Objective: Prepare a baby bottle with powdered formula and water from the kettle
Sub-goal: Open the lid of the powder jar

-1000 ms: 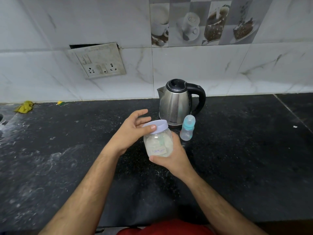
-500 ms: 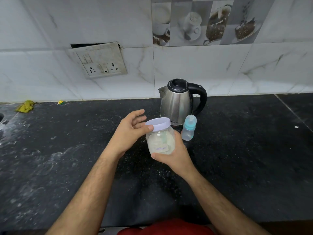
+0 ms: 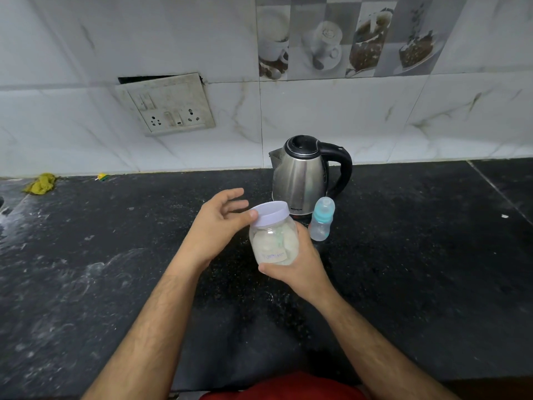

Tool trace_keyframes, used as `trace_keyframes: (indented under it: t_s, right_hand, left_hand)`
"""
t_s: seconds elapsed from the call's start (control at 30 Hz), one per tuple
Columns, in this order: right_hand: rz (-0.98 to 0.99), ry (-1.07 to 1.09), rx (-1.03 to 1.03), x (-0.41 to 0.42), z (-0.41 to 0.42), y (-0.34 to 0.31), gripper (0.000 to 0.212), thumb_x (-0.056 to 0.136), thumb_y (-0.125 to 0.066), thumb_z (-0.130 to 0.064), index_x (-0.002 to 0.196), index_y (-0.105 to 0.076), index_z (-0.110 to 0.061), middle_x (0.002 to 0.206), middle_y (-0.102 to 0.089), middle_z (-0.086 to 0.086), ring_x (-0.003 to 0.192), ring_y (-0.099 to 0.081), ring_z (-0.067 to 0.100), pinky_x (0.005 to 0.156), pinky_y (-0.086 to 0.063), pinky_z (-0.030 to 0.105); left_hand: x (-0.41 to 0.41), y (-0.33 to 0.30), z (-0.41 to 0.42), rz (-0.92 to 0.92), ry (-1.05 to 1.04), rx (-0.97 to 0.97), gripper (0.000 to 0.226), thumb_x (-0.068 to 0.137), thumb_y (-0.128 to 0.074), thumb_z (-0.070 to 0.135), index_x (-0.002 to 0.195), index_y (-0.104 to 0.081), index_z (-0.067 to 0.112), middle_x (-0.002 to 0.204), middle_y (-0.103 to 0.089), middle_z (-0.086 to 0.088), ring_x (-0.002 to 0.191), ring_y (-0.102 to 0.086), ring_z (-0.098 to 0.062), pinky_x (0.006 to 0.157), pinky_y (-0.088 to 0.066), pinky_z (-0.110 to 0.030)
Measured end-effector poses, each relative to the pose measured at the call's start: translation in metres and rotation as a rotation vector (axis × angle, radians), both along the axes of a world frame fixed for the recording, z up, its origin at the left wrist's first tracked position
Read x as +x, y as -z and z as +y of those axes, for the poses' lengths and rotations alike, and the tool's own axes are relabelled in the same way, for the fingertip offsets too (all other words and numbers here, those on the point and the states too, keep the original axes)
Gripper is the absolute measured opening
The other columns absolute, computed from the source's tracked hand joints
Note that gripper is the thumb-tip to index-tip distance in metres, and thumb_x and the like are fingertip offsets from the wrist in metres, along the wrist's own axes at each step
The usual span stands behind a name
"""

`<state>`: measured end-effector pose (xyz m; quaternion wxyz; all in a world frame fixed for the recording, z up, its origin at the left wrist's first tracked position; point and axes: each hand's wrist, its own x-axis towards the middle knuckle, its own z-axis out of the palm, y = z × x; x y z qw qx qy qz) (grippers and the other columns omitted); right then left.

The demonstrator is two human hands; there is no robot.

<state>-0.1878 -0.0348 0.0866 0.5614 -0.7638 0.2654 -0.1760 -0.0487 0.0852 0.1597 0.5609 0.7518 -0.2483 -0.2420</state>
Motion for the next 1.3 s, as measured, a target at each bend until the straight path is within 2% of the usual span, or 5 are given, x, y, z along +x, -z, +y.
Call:
trace_keyframes:
  t_s: [0.23,0.6,0.73,0.93,1.3]
  right_hand:
    - [0.016,-0.068,-0.031,0.002,0.011,-0.003,0.091,0.053,-0.089,-0.028,0.133,-0.044,-0.035,0.119,-0.055,-0.027,0.112,-0.058,-0.002,0.093,-0.053,0.031]
    - [0.045,-0.057,-0.087,0.005,0.004,0.01,0.093,0.05,-0.087,-0.033,0.132,-0.042,-0.038,0.125,-0.056,-0.02,0.115,-0.057,0.003,0.093,-0.053,0.035]
    - [0.046,-0.014,-0.071,0.004,-0.002,0.013,0.091,0.051,-0.088,-0.03,0.128,-0.041,-0.04,0.125,-0.054,-0.022,0.116,-0.053,-0.002,0.093,-0.049,0.026]
    - [0.039,0.051,-0.054,0.01,-0.012,0.016,0.092,0.05,-0.087,-0.031,0.13,-0.042,-0.034,0.125,-0.054,-0.017,0.115,-0.053,-0.001,0.092,-0.048,0.025]
    - [0.073,0.032,-0.043,0.022,-0.016,0.02,0.088,0.052,-0.088,-0.03,0.123,-0.038,-0.046,0.124,-0.053,-0.021,0.115,-0.052,-0.003,0.087,-0.047,0.02]
  left_hand:
    - [0.004,-0.006,-0.014,-0.055,0.205,0.104,0.102,0.051,-0.081,0.057,0.142,-0.048,0.028,0.133,-0.057,0.007,0.125,-0.053,-0.001,0.105,-0.045,-0.029]
    - [0.021,-0.002,-0.024,-0.116,0.278,0.22,0.062,0.07,-0.086,0.037,0.126,-0.062,0.026,0.117,-0.067,0.008,0.108,-0.063,-0.003,0.095,-0.05,-0.024]
    - [0.027,0.008,-0.026,0.117,-0.012,0.003,0.023,0.095,-0.059,0.035,0.115,-0.065,0.026,0.112,-0.066,0.006,0.096,-0.063,-0.008,0.075,-0.051,-0.024]
    - [0.067,0.07,-0.008,0.714,-0.347,-0.221,0.042,0.097,-0.053,0.047,0.127,-0.053,0.018,0.12,-0.058,-0.01,0.109,-0.061,-0.029,0.085,-0.058,-0.047]
    - [0.113,0.148,0.002,0.073,-0.429,0.529,0.018,0.09,-0.063,0.02,0.107,-0.067,0.016,0.111,-0.069,-0.012,0.1,-0.061,-0.03,0.081,-0.05,-0.036]
